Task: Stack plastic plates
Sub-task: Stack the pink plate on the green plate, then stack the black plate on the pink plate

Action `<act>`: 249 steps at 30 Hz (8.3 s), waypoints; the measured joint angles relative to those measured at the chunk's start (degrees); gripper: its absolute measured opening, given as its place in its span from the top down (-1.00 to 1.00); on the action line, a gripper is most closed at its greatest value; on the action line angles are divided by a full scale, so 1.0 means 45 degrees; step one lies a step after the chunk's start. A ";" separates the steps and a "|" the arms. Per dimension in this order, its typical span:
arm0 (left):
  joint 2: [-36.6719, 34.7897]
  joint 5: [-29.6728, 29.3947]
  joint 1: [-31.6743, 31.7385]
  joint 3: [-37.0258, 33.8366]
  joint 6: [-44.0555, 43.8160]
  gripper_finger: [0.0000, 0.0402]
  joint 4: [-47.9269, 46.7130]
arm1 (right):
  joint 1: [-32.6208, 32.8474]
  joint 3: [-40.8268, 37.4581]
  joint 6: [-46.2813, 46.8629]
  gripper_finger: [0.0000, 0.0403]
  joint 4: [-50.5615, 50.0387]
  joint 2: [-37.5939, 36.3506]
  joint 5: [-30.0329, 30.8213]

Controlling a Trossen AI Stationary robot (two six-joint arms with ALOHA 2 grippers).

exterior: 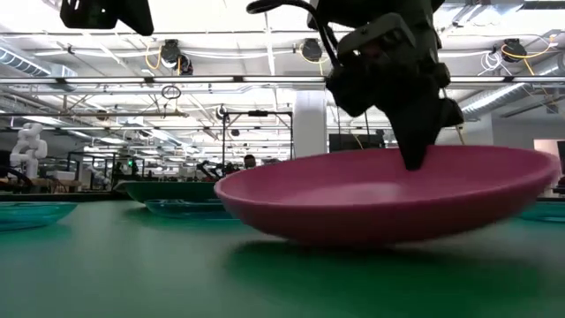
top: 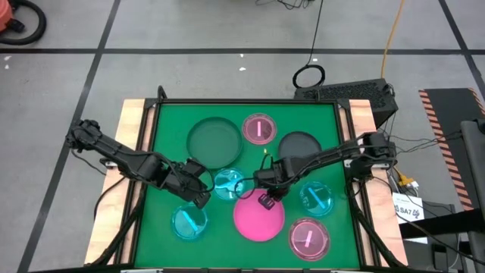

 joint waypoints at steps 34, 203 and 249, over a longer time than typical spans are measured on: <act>-0.0005 -0.0570 0.0861 0.0000 0.2863 0.25 0.2281 | -0.0148 0.0005 0.2289 0.96 0.0830 -0.2835 0.4888; 0.6835 0.8126 1.5936 0.2968 2.0376 0.80 -0.2239 | -0.1560 -0.0097 -0.1250 0.03 -0.2997 -0.7849 0.8031; 0.7213 0.8242 1.3337 0.2968 1.3837 0.21 -0.0669 | -0.6114 -0.2177 -0.2183 0.24 -0.4030 -0.7125 0.4846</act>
